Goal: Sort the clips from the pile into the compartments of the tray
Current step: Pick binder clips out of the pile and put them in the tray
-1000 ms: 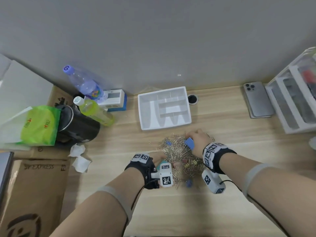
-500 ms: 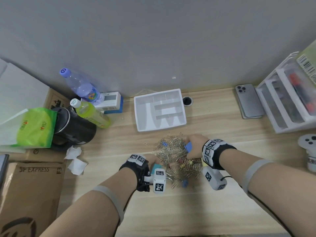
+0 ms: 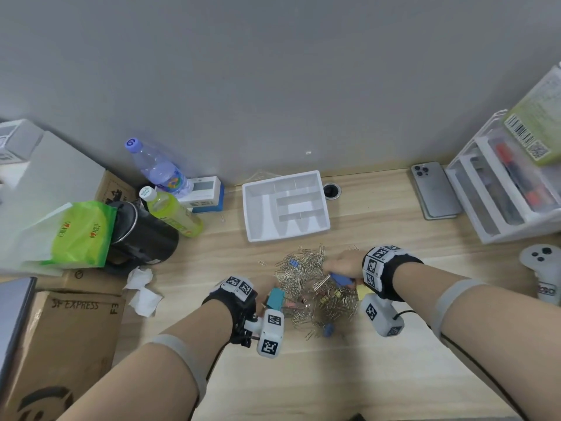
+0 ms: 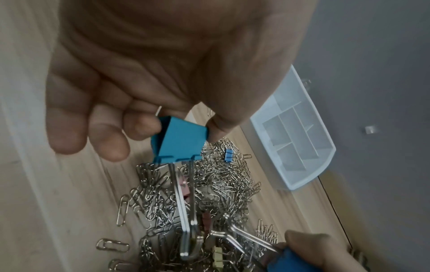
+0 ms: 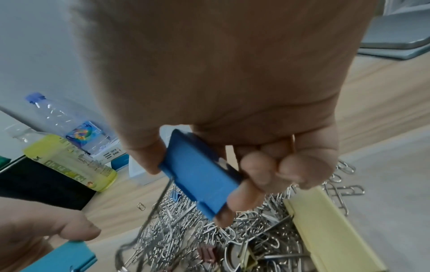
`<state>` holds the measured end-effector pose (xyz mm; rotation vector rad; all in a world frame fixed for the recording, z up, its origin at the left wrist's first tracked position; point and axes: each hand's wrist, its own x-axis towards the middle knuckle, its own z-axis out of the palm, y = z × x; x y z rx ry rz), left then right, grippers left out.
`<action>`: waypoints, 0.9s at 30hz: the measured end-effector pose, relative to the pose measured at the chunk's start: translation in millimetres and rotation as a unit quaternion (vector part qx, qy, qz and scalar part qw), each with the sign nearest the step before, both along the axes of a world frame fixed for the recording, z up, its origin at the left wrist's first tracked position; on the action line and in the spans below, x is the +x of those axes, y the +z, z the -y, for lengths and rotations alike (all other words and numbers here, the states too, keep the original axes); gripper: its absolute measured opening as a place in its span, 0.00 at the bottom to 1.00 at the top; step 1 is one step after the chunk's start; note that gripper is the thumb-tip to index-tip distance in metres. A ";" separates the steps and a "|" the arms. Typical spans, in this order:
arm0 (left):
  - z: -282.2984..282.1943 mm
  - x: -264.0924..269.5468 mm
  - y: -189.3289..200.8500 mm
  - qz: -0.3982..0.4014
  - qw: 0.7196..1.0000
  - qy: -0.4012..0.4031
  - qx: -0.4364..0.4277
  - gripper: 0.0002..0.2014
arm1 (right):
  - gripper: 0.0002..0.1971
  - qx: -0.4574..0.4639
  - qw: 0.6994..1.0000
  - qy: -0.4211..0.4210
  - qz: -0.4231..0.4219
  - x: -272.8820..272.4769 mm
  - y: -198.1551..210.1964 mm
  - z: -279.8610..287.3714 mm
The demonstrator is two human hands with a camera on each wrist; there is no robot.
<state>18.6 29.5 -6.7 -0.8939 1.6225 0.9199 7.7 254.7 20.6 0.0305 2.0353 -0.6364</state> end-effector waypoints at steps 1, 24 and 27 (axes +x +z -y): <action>-0.6 1.2 -3.5 -0.009 1.000 0.001 0.005 0.07 | 0.28 0.011 1.000 0.009 -0.007 1.3 2.4 1.2; -17.0 11.2 -1.6 -0.018 1.000 -0.004 0.014 0.17 | 0.22 -0.030 0.978 -0.198 0.065 9.3 -17.4 -3.2; -17.3 10.7 -4.0 -0.018 1.000 -0.016 0.014 0.20 | 0.21 -0.042 0.967 -0.241 0.068 9.6 -23.8 -2.6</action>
